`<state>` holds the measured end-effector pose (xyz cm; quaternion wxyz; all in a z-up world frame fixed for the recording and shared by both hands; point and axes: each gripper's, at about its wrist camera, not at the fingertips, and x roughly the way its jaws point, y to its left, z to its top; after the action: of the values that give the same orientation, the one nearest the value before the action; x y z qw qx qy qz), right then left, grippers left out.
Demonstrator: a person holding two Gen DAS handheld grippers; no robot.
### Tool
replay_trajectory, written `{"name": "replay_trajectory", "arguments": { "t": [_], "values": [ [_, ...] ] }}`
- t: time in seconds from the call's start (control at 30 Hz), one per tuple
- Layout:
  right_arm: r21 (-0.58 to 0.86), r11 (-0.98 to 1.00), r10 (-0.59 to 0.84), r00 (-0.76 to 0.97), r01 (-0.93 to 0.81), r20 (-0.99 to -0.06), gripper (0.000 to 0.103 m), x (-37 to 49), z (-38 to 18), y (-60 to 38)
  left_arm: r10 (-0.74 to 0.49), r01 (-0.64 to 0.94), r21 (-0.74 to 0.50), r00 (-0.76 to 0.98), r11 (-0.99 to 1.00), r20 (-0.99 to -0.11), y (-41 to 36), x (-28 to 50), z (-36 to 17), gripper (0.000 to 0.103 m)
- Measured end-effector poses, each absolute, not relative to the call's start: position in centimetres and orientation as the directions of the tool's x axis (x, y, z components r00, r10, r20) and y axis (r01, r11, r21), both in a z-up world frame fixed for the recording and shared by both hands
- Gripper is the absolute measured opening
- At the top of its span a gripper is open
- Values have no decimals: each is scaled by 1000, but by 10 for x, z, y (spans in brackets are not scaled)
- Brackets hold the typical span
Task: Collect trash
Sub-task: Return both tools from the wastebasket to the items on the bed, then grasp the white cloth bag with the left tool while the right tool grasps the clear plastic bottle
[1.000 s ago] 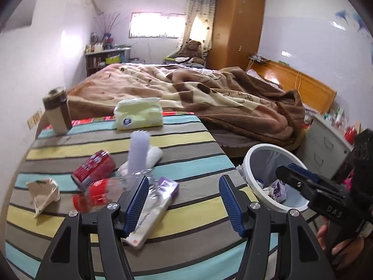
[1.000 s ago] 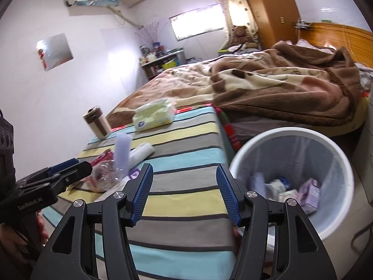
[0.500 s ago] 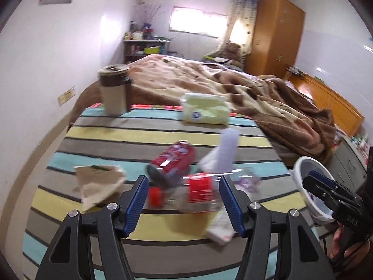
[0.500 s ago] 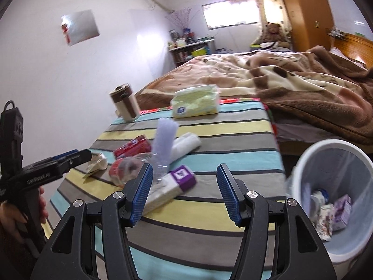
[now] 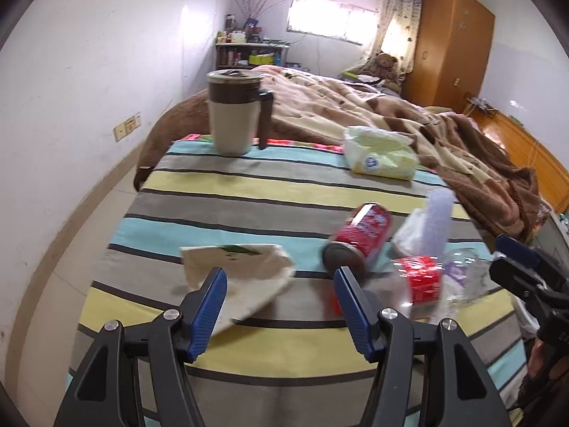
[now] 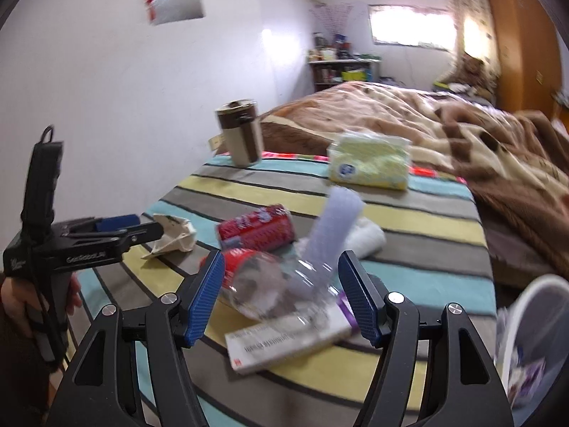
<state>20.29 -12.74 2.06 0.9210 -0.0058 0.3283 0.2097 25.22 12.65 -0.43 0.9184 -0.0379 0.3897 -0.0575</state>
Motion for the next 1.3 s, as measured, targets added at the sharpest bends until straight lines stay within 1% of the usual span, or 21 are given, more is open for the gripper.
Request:
{"name": "replay_trajectory", "arguments": {
  "t": [0.07, 0.17, 0.3, 0.53, 0.63, 0.73, 0.93, 1.03, 1.1, 1.3],
  "values": [
    [97, 908, 376, 688, -408, -620, 68, 211, 20, -119, -129, 74, -107, 688, 991, -714, 134, 259, -6, 63],
    [120, 886, 410, 632, -449, -658, 68, 223, 15, -112, -120, 77, -92, 686, 993, -718, 142, 268, -8, 63],
    [96, 863, 408, 574, -495, -710, 68, 231, 7, -101, -107, 91, -61, 675, 994, -730, 149, 283, -9, 63],
    [74, 809, 427, 497, -583, -755, 68, 221, 7, -88, -126, 170, -17, 654, 985, -746, 149, 302, -17, 63],
    [43, 788, 408, 468, -615, -784, 68, 210, 4, -80, -130, 186, -16, 621, 983, -773, 150, 310, -28, 63],
    [17, 778, 387, 459, -628, -800, 68, 204, 1, -75, -122, 198, 2, 613, 980, -781, 151, 311, -34, 63],
    [20, 781, 368, 435, -624, -822, 68, 205, -9, -67, -117, 199, -2, 566, 980, -816, 157, 312, -48, 63],
    [23, 775, 366, 418, -632, -831, 68, 200, -14, -61, -136, 210, -22, 544, 977, -828, 157, 310, -55, 63],
    [9, 779, 353, 427, -627, -832, 64, 196, -17, -58, -147, 210, -35, 546, 977, -825, 158, 306, -55, 63],
    [16, 815, 348, 468, -579, -813, 64, 182, -16, -69, -189, 220, -80, 536, 972, -823, 157, 299, -56, 63]
  ]
}}
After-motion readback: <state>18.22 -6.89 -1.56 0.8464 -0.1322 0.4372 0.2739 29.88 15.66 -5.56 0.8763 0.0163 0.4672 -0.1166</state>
